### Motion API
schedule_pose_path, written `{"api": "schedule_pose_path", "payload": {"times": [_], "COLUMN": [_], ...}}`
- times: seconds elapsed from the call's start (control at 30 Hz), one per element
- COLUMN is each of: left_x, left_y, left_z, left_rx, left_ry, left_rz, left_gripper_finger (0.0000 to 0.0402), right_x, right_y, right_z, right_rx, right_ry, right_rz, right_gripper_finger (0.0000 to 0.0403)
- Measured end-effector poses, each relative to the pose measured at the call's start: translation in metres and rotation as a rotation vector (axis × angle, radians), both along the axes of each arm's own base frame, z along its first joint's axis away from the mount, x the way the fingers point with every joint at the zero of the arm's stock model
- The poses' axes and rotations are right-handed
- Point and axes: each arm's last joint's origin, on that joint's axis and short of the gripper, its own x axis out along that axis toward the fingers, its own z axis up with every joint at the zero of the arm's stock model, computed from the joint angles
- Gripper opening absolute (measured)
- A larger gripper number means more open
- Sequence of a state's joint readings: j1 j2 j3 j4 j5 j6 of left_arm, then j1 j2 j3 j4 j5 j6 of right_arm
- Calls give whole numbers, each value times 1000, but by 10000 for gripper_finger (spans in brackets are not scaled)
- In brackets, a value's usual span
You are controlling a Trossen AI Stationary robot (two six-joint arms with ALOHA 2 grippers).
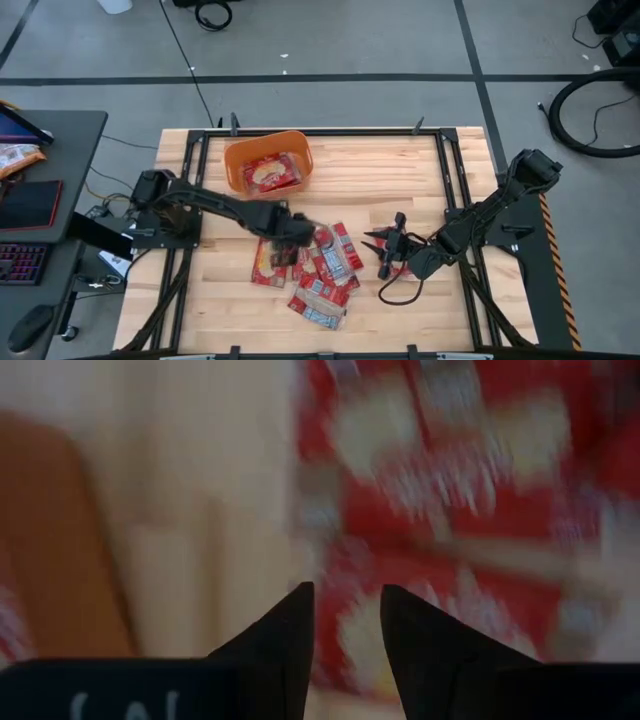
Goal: Sort popcorn bags into baskets
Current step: Put the red popcorn bag into the orange bin
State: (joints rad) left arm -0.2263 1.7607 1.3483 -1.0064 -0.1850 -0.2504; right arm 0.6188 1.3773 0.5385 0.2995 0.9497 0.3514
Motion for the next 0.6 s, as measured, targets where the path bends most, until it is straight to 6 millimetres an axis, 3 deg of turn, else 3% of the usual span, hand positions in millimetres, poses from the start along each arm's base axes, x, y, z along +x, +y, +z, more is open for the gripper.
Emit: {"api": "schedule_pose_path", "payload": {"times": [0.13, 0.3, 0.6], "left_x": [-15, -26, -32], "left_y": [-15, -14, -14], "left_z": [-17, -37, -65], "left_rx": [-46, -87, -169], "left_ry": [86, 101, 65], "left_rz": [81, 425, 535], "left_gripper_finger": [123, 123, 129], "right_x": [1, 1, 2], "right_y": [1, 1, 1], "right_z": [1, 2, 3], "right_rx": [1, 0, 1], "right_ry": [-5, -11, -19], "right_rz": [11, 17, 20], "right_gripper_finger": [120, 120, 120]}}
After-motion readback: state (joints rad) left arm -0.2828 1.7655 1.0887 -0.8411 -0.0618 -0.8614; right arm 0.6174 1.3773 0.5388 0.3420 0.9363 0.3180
